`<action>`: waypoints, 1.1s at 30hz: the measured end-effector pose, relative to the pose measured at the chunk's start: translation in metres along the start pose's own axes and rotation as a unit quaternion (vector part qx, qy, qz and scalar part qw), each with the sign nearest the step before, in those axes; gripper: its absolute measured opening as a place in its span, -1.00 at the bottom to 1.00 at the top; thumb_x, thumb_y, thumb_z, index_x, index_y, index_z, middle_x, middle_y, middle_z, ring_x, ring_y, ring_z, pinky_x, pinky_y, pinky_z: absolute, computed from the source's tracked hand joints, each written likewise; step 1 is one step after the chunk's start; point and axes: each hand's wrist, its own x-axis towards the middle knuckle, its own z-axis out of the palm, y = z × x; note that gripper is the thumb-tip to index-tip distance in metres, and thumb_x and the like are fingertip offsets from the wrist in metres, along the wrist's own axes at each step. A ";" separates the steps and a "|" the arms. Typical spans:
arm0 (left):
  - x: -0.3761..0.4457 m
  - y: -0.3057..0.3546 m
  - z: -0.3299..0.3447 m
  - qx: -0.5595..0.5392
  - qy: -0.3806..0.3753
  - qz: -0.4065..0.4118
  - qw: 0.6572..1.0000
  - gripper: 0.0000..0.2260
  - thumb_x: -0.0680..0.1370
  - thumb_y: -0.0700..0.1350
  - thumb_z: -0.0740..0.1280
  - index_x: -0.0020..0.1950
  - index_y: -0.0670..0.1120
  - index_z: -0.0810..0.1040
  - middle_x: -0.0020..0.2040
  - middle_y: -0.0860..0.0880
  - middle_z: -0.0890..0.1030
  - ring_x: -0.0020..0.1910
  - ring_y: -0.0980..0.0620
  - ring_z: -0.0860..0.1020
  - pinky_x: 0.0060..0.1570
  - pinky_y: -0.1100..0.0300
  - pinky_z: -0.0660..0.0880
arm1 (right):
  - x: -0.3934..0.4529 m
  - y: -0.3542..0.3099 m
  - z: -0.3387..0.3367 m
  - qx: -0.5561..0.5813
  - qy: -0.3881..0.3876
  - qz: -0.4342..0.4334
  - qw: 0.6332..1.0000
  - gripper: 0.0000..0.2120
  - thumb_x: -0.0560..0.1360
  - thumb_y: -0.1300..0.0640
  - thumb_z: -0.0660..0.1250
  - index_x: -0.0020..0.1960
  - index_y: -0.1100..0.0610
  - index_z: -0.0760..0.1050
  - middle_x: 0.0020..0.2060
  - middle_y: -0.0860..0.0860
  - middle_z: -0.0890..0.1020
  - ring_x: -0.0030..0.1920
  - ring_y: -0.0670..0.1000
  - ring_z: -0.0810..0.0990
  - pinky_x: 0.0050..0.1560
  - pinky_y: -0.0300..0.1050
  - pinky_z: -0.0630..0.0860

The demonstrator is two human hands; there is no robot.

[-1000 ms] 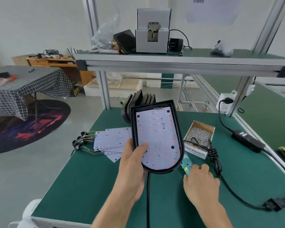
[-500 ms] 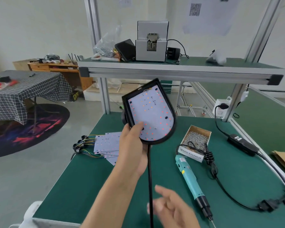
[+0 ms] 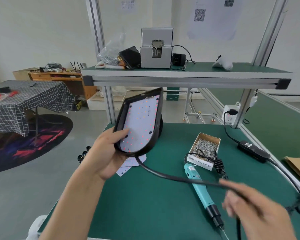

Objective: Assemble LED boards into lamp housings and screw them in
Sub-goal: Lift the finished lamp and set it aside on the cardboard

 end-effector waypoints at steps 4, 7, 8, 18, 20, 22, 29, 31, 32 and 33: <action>-0.011 -0.022 0.011 0.035 -0.063 -0.020 0.997 -0.61 0.52 -0.16 0.32 0.32 -0.28 0.59 0.23 -0.25 0.68 0.13 -0.16 0.70 0.11 -0.03 0.66 | 0.017 -0.030 0.022 0.166 -0.019 0.067 0.984 -0.71 0.49 0.00 0.38 0.12 0.08 0.73 -0.08 0.25 0.71 -0.18 0.04 0.67 0.00 -0.18 0.65; -0.016 -0.038 0.028 0.020 -0.092 -0.011 0.996 -0.64 0.54 -0.17 0.31 0.30 -0.25 0.61 0.23 -0.22 0.68 0.12 -0.10 0.70 0.07 0.06 0.66 | 0.054 -0.038 0.053 0.296 -0.069 0.177 0.936 -0.76 0.59 0.13 0.32 0.16 0.19 0.69 0.00 0.26 0.72 -0.08 0.14 0.74 -0.02 0.01 0.71; -0.016 -0.043 0.032 0.014 -0.099 -0.008 0.995 -0.64 0.56 -0.18 0.30 0.33 -0.26 0.59 0.25 -0.22 0.67 0.15 -0.11 0.69 0.10 0.08 0.64 | 0.062 -0.042 0.063 0.309 -0.087 0.199 0.926 -0.76 0.64 0.16 0.29 0.19 0.23 0.65 0.00 0.25 0.73 -0.09 0.15 0.75 -0.05 0.02 0.71; -0.019 -0.076 0.044 0.059 -0.085 -0.022 0.994 -0.71 0.67 -0.21 0.23 0.38 -0.18 0.55 0.29 -0.13 0.67 0.31 -0.11 0.62 0.29 -0.01 0.56 | 0.079 -0.037 0.112 0.330 -0.182 0.329 0.866 -0.84 0.60 0.14 0.29 -0.05 0.24 0.53 -0.12 0.20 0.63 -0.26 0.14 0.59 -0.18 -0.09 0.55; -0.022 -0.078 0.041 0.078 -0.089 -0.021 0.993 -0.71 0.71 -0.20 0.19 0.41 -0.15 0.53 0.31 -0.10 0.66 0.33 -0.09 0.61 0.32 -0.02 0.51 | 0.082 -0.034 0.110 0.302 -0.189 0.311 0.881 -0.84 0.45 0.14 0.39 -0.28 0.13 0.48 -0.38 0.10 0.55 -0.45 0.09 0.50 -0.39 -0.19 0.45; -0.024 -0.077 0.039 0.091 -0.096 -0.019 0.991 -0.70 0.72 -0.21 0.17 0.42 -0.13 0.52 0.32 -0.08 0.66 0.33 -0.08 0.61 0.31 -0.02 0.51 | 0.085 -0.037 0.105 0.250 -0.232 0.281 0.897 -0.82 0.35 0.11 0.36 -0.40 0.07 0.44 -0.41 0.06 0.43 -0.42 0.05 0.36 -0.33 -0.16 0.31; -0.021 -0.074 0.038 0.157 -0.131 -0.015 0.979 -0.70 0.75 -0.22 0.13 0.40 -0.04 0.54 0.30 0.00 0.67 0.29 0.00 0.63 0.21 0.07 0.57 | 0.112 -0.030 0.064 0.031 -0.311 0.150 0.938 -0.77 0.52 0.18 0.27 -0.04 0.37 0.56 -0.19 0.15 0.53 -0.19 0.08 0.46 -0.17 -0.12 0.49; -0.016 -0.078 0.045 0.133 -0.122 -0.015 0.983 -0.71 0.74 -0.24 0.13 0.37 -0.07 0.56 0.28 -0.04 0.68 0.27 -0.02 0.65 0.16 0.11 0.61 | 0.118 -0.029 0.058 0.047 -0.282 0.196 0.938 -0.75 0.40 0.16 0.25 -0.16 0.39 0.48 -0.30 0.13 0.37 -0.26 0.12 0.28 -0.27 -0.11 0.29; -0.013 -0.082 0.051 0.110 -0.106 -0.012 0.988 -0.71 0.74 -0.25 0.14 0.36 -0.09 0.57 0.27 -0.05 0.69 0.26 -0.03 0.66 0.14 0.12 0.63 | 0.118 -0.027 0.057 0.073 -0.257 0.225 0.937 -0.80 0.40 0.17 0.30 -0.25 0.32 0.46 -0.37 0.11 0.30 -0.33 0.09 0.23 -0.28 -0.10 0.19; -0.009 -0.086 0.057 0.090 -0.081 -0.004 0.993 -0.71 0.73 -0.27 0.14 0.34 -0.09 0.58 0.25 -0.05 0.70 0.24 -0.02 0.67 0.11 0.12 0.64 | 0.116 -0.023 0.056 0.105 -0.227 0.253 0.935 -0.78 0.43 0.18 0.38 -0.34 0.21 0.45 -0.43 0.06 0.31 -0.40 0.03 0.22 -0.30 -0.12 0.14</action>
